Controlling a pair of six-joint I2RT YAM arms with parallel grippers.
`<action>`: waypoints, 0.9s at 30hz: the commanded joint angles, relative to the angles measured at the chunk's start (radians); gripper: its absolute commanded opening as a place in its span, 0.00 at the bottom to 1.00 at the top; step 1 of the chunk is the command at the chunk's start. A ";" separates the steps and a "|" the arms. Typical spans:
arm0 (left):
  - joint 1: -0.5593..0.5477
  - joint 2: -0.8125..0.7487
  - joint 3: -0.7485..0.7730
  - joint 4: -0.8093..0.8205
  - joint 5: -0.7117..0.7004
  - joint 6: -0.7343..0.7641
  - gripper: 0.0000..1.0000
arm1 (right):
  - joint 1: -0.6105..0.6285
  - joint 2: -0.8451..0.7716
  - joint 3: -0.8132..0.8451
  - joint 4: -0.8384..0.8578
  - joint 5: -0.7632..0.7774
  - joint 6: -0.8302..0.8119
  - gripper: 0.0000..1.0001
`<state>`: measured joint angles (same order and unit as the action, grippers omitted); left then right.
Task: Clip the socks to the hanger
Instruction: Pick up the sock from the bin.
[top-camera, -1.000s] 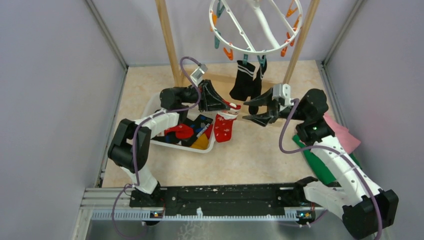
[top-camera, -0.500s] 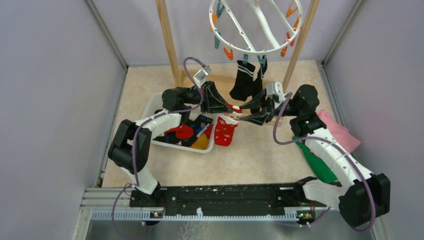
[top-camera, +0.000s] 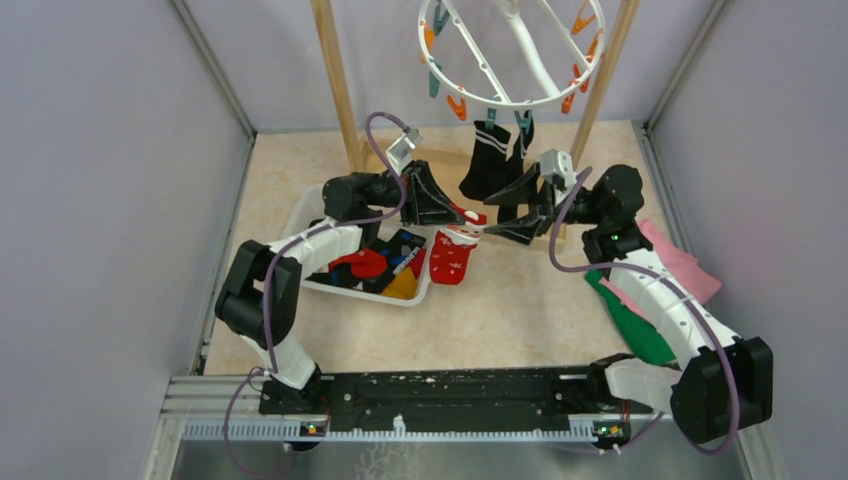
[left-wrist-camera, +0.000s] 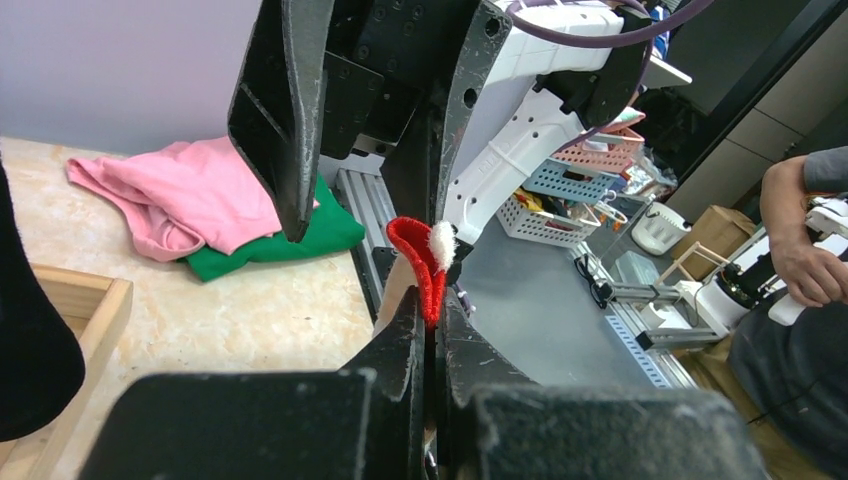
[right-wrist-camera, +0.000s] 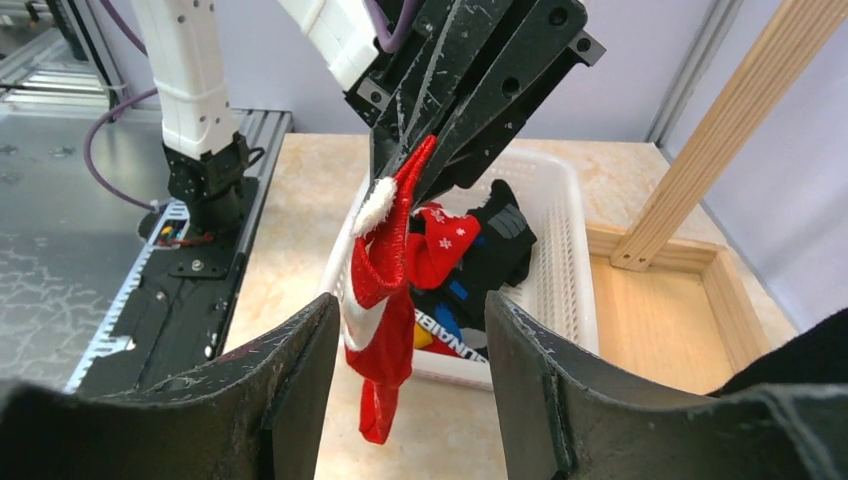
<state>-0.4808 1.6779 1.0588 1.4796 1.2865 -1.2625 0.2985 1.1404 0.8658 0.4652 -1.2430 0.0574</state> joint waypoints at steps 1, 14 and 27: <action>-0.011 -0.041 0.040 0.311 0.000 -0.009 0.00 | -0.003 0.009 0.002 0.203 -0.042 0.139 0.54; -0.016 -0.029 0.055 0.312 -0.011 -0.007 0.00 | 0.060 -0.027 0.069 -0.179 -0.081 -0.250 0.46; -0.016 -0.007 0.056 0.312 -0.020 -0.008 0.00 | 0.079 -0.082 0.073 -0.163 -0.018 -0.322 0.41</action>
<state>-0.4927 1.6764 1.0786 1.4811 1.2854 -1.2633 0.3550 1.1027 0.8841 0.3401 -1.2858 -0.1528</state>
